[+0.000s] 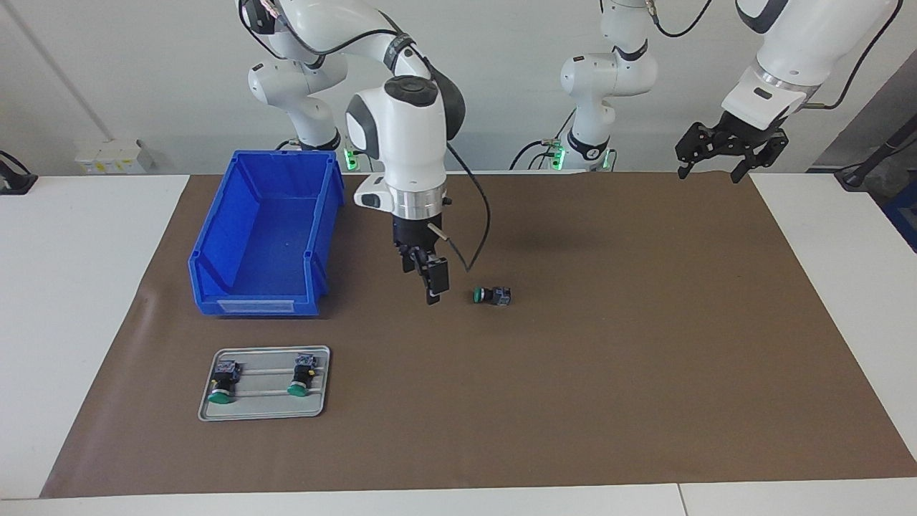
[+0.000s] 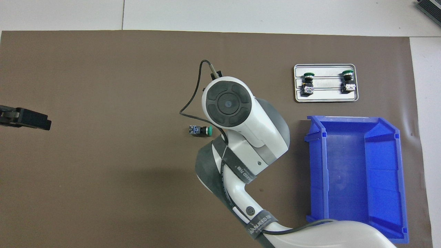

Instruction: Place and press button with both arms

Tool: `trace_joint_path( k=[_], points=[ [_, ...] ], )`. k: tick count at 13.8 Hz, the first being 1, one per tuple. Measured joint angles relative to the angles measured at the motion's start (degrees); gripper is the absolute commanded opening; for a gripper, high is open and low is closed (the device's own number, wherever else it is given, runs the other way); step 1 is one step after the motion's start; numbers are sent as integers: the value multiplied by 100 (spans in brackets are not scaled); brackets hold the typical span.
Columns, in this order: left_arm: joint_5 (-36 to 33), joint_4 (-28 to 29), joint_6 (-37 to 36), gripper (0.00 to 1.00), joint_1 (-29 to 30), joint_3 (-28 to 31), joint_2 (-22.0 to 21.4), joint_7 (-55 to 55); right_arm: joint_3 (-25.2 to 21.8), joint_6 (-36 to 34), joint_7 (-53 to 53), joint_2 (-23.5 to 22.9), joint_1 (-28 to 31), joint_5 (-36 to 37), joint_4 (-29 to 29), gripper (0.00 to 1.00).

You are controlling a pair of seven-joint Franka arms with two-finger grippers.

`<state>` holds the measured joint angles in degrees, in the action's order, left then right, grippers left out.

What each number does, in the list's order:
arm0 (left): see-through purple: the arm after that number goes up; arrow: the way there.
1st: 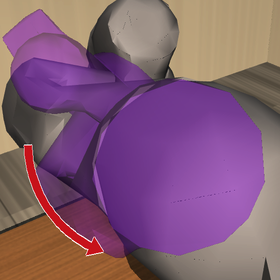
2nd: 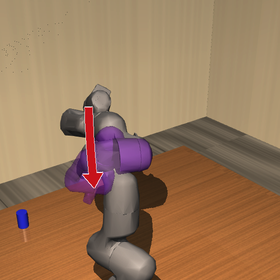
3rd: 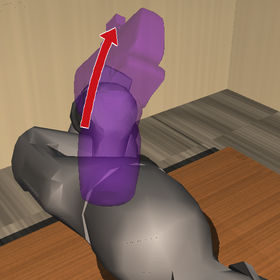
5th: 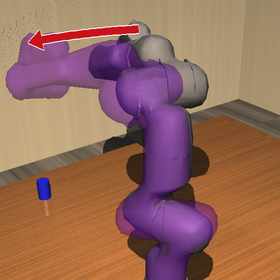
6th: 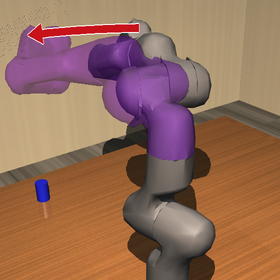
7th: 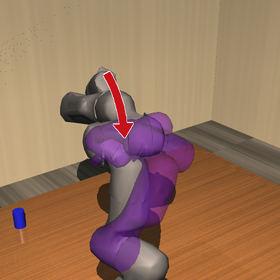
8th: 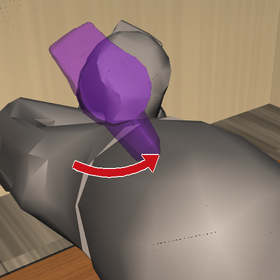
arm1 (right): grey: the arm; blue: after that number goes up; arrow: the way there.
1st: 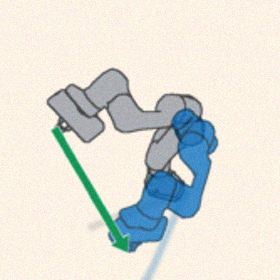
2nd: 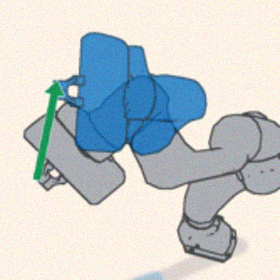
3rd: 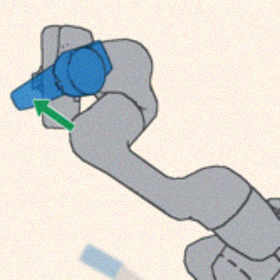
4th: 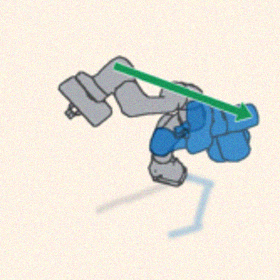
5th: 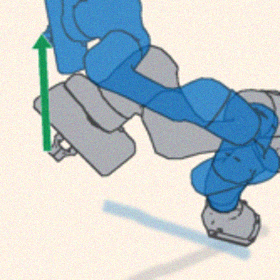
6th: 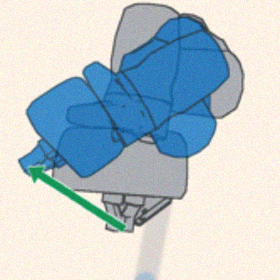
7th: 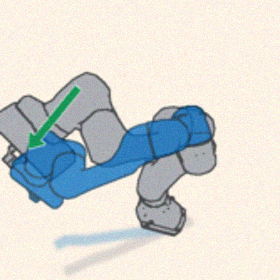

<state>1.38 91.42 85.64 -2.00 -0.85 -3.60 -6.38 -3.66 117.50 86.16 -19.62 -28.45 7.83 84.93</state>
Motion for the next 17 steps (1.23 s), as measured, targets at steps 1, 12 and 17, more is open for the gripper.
trace_joint_path(
  k=[1,12,17],
  points=[
    [0,0,0,100,0,0,0,0,1,-53,-557,48,200,-14,11,100],
    [4,75,194,100,-300,-219,-2,-297,-13,-1257,-6418,1212,2410,-418,396,100],
    [37,440,1010,100,-796,-283,-44,-1194,-34,-2339,-7496,1818,2792,-416,373,100]
  ],
)
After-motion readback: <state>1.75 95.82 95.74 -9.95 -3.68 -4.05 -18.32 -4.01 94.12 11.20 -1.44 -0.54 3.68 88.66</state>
